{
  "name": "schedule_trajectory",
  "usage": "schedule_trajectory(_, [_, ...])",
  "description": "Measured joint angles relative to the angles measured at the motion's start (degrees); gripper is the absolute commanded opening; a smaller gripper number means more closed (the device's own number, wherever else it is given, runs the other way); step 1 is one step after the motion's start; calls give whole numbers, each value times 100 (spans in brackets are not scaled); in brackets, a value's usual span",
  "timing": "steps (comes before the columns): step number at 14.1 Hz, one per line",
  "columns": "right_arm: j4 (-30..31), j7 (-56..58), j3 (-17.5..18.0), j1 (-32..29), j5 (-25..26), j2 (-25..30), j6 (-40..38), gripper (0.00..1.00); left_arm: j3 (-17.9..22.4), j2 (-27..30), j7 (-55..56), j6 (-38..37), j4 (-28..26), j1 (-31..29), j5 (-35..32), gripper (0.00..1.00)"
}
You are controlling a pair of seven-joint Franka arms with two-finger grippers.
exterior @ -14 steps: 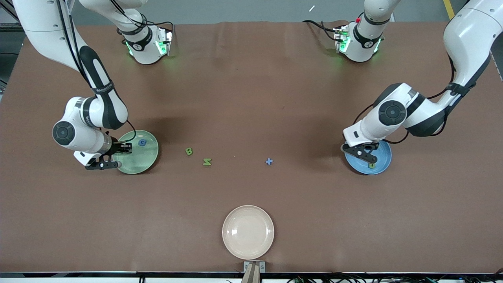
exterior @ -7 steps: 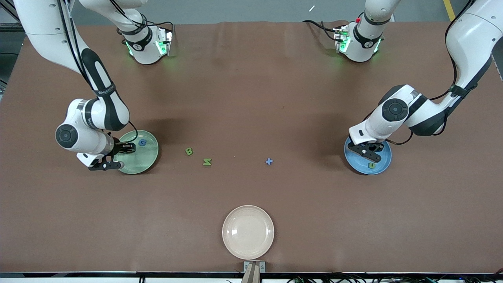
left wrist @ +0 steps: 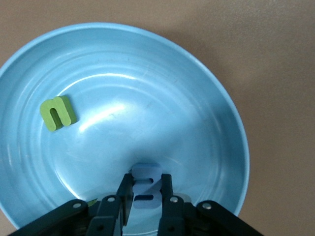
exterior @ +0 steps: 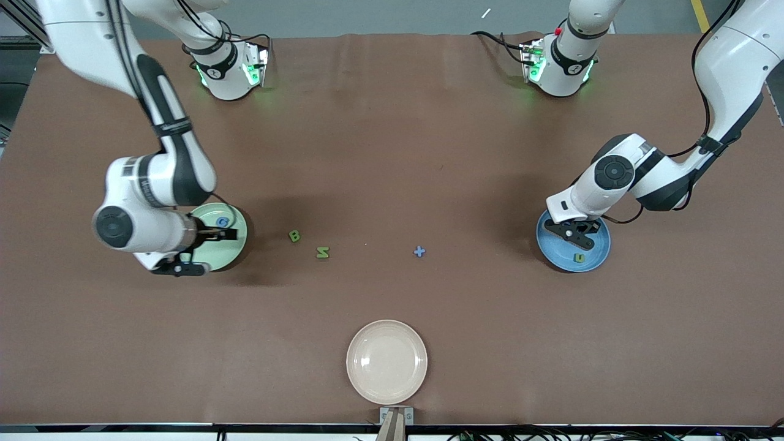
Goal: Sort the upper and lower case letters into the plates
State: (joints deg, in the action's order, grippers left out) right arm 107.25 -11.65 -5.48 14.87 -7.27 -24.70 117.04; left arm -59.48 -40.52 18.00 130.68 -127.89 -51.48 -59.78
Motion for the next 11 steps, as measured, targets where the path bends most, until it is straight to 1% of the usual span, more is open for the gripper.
schedule_trajectory(1, [10, -471, 6, 214, -39, -3, 66, 100, 0, 0, 0, 0, 0, -9, 0, 57])
schedule_trajectory(2, [35, -938, 10, 404, -46, -6, 189, 100, -2, 0, 0, 1, 0, -26, 0, 99])
schedule_trajectory(4, [122, -1806, 11, 698, -51, -26, 523, 100, -14, 0, -6, 7, 0, -92, -4, 100])
schedule_trajectory(6, [291, -2659, 8, 881, -54, -55, 985, 100, -143, -1, -4, 51, 6, -167, 1, 100])
schedule_trajectory(9, [574, -3887, 10, 1182, -54, -121, 1731, 100, -604, 2, 228, 32, 151, -203, 357, 100])
schedule_trajectory(11, [774, -4521, 9, 1265, -54, -154, 2145, 100, -847, 4, 585, -103, 382, -17, 665, 100])
